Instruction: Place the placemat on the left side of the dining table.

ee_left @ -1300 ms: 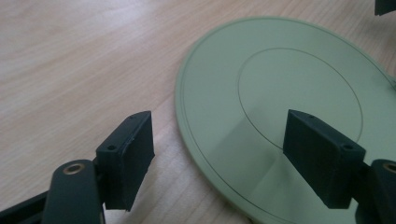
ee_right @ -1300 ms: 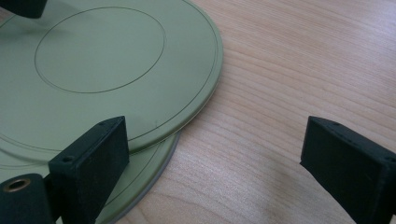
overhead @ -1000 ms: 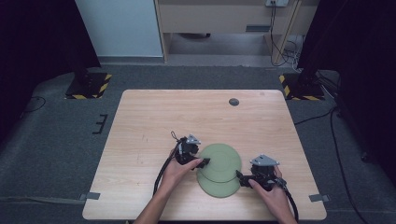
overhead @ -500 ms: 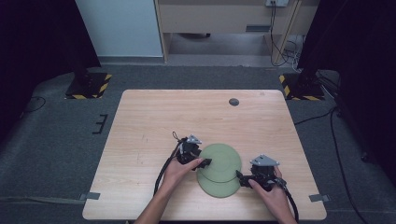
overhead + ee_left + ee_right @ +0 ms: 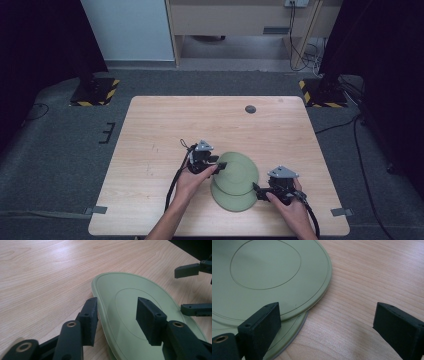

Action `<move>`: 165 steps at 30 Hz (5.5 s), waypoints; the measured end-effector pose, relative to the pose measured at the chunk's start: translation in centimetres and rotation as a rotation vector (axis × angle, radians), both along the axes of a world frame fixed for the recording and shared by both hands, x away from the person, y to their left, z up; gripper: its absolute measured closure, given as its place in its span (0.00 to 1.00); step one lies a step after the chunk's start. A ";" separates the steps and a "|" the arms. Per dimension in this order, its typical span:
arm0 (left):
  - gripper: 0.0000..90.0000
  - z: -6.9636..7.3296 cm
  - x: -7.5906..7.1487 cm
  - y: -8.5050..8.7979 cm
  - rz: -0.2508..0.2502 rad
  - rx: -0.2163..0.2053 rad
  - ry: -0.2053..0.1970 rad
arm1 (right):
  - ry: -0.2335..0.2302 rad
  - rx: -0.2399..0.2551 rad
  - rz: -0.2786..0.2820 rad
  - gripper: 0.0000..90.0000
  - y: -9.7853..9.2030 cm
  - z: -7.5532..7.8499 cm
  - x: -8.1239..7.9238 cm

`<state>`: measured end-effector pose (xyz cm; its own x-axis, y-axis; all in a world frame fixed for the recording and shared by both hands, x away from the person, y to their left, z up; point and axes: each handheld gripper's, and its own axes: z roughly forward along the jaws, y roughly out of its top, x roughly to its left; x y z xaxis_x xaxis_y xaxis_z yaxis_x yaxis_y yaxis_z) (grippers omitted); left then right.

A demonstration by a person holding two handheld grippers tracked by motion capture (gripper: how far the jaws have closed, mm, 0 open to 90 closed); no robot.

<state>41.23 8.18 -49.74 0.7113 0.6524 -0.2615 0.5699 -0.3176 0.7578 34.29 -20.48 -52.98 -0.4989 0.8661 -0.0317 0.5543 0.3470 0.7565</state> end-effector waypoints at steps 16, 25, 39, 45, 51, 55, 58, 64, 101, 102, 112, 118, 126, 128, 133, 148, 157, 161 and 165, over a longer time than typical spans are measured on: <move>0.70 -0.5 0.1 0.6 0.033 -0.026 0.036 | 0.002 0.001 0.000 0.08 0.0 0.0 0.1; 0.76 -0.7 0.1 0.8 0.033 -0.005 0.048 | 0.003 0.001 -0.001 0.07 0.0 0.0 0.1; 0.81 -0.5 -0.2 0.0 0.022 0.003 0.027 | 0.001 0.002 0.002 0.07 0.0 -0.1 0.1; 0.83 -0.4 -0.3 -0.2 0.020 0.024 0.001 | -0.003 -0.001 0.003 0.07 0.0 -0.1 0.1; 0.85 -0.2 -0.4 -0.1 0.018 0.013 -0.005 | -0.005 -0.005 0.001 0.08 0.1 0.0 0.0; 0.87 0.0 -0.4 0.0 0.011 0.006 -0.012 | -0.008 -0.005 -0.001 0.08 0.1 0.0 0.0; 0.89 0.2 -0.5 -0.1 0.008 0.000 -0.016 | -0.010 -0.006 -0.002 0.08 0.1 0.0 0.0; 0.93 0.3 -0.5 0.0 0.002 -0.011 -0.018 | -0.009 -0.005 -0.003 0.08 0.2 0.0 0.0; 0.95 4.9 -1.1 0.9 -0.020 -0.103 -0.094 | -0.004 0.004 -0.050 0.07 -0.7 0.1 0.2; 0.95 5.1 -1.1 0.9 -0.021 -0.103 -0.096 | -0.005 0.004 -0.058 0.07 -0.9 0.1 0.4; 0.95 7.3 -0.5 -0.1 -0.030 -0.077 -0.113 | 0.012 0.006 -0.125 0.07 -2.3 0.0 1.0; 0.95 8.1 0.0 -0.3 -0.020 -0.079 -0.115 | 0.022 0.004 -0.145 0.07 -2.8 -0.1 1.1; 0.95 8.6 0.7 -0.1 -0.003 -0.081 -0.117 | 0.029 0.003 -0.165 0.07 -3.3 -0.1 1.4; 0.95 8.8 0.9 0.1 0.012 -0.079 -0.120 | 0.028 0.005 -0.169 0.07 -3.4 -0.1 1.4; 0.95 9.3 1.4 0.7 0.044 -0.071 -0.131 | 0.029 0.008 -0.174 0.08 -3.7 -0.1 1.5; 0.95 10.4 2.5 2.4 0.112 -0.051 -0.159 | 0.037 0.007 -0.192 0.07 -4.4 -0.2 1.6; 0.95 10.5 2.8 3.5 0.139 -0.042 -0.154 | 0.038 0.005 -0.201 0.07 -4.5 -0.2 1.6; 0.95 10.5 3.0 4.0 0.148 -0.034 -0.156 | 0.042 0.000 -0.202 0.07 -4.5 -0.3 1.7; 0.95 10.5 3.2 4.6 0.166 -0.029 -0.156 | 0.042 -0.004 -0.198 0.07 -4.5 -0.3 1.6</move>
<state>44.43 12.74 -39.22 0.6281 0.7577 -0.1772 0.4881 -0.2064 0.8480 35.94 -24.95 -53.27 -0.3196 0.9474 -0.0183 0.6429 0.2310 0.7303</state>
